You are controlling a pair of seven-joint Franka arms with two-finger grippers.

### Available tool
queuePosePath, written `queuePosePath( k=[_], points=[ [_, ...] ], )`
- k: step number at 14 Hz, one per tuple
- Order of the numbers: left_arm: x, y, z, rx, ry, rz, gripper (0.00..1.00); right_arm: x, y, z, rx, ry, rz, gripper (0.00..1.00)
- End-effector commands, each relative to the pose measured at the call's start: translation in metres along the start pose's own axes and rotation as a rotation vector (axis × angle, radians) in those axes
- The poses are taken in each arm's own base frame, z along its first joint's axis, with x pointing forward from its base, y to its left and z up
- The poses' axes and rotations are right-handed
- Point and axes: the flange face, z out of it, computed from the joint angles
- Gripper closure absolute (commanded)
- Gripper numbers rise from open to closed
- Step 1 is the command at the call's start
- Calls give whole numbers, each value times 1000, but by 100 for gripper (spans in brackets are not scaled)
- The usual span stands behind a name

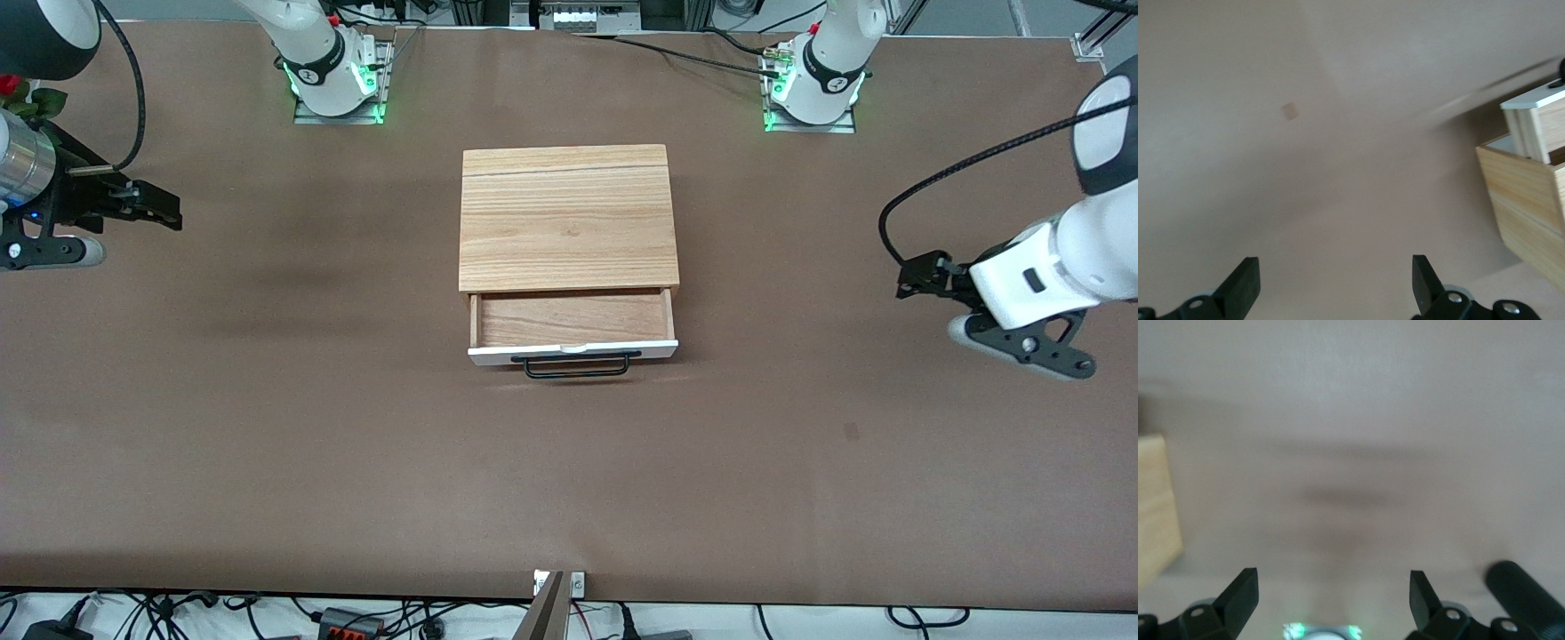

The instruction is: Pull top drawer with both arms simultaneously

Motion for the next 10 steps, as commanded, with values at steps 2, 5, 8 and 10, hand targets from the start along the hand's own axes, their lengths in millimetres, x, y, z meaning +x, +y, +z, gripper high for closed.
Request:
queuePosePath(
  k=[2,5,8,10],
  points=[
    [-9,-14,-1,19,-16,-49,0,-22,34,-28,57,157,95,0],
    [-15,-11,-12,32,6,-96,0,-20,33,-28,57,143,100,0],
    [-37,0,-9,64,41,-119,0,-23,35,-28,57,122,106,0],
    [-70,20,8,109,104,-108,0,-23,36,-28,57,120,106,0]
  ],
)
